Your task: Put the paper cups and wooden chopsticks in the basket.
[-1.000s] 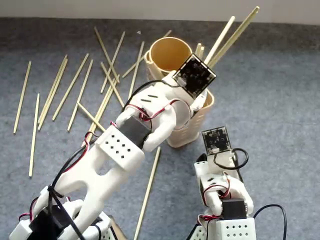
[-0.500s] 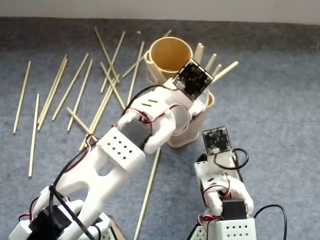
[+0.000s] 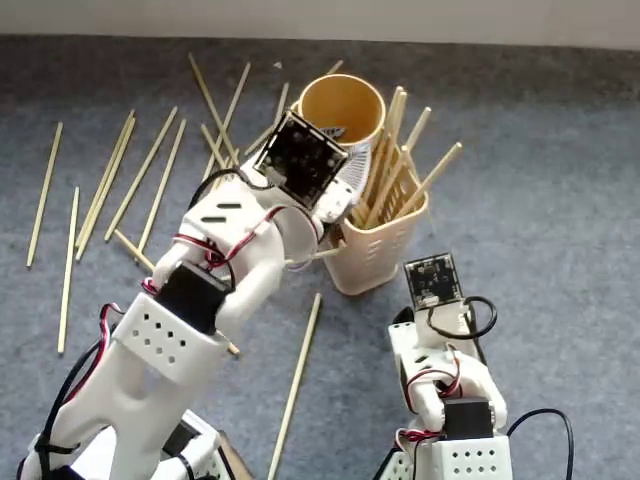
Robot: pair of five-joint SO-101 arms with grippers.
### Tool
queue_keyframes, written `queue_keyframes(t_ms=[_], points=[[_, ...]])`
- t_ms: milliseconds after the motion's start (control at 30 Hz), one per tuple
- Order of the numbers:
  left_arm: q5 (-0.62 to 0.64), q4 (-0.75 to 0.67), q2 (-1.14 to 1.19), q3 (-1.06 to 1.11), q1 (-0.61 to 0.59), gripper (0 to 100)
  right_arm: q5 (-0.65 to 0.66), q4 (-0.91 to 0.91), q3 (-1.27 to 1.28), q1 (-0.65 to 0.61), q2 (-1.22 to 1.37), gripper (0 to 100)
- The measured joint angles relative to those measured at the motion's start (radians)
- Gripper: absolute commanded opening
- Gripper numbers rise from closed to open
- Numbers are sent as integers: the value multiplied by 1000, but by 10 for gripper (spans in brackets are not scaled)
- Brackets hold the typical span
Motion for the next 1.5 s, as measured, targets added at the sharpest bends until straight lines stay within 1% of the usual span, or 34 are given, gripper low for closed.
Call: queue_keyframes(t_ms=[133,200,333,533,600,667,733,867,933,1033,1200,1333,1400,1500], points=[[0,18,0,49,-63,126,0,0,0,0,0,275],[0,72,-3,51,-75,126,0,0,0,0,0,275],[0,264,-46,49,-69,126,0,0,0,0,0,275],[-5,601,-101,23,-123,130,0,0,0,0,0,275],[-51,651,-87,37,-150,135,0,0,0,0,0,275],[-117,664,-58,61,-180,171,0,0,0,0,0,275],[-190,667,-18,89,-186,206,0,0,0,0,0,275],[-371,661,77,107,-184,211,0,0,0,0,0,275],[-445,609,129,126,-186,211,0,0,0,0,0,275],[-512,485,224,166,-186,210,0,0,0,0,0,275],[-531,325,393,169,-186,210,0,0,0,0,0,275],[-534,218,485,167,-212,204,0,0,0,0,0,275],[-537,178,514,167,-222,178,0,0,0,0,0,275],[-537,155,546,166,-239,153,0,0,0,0,0,275]])
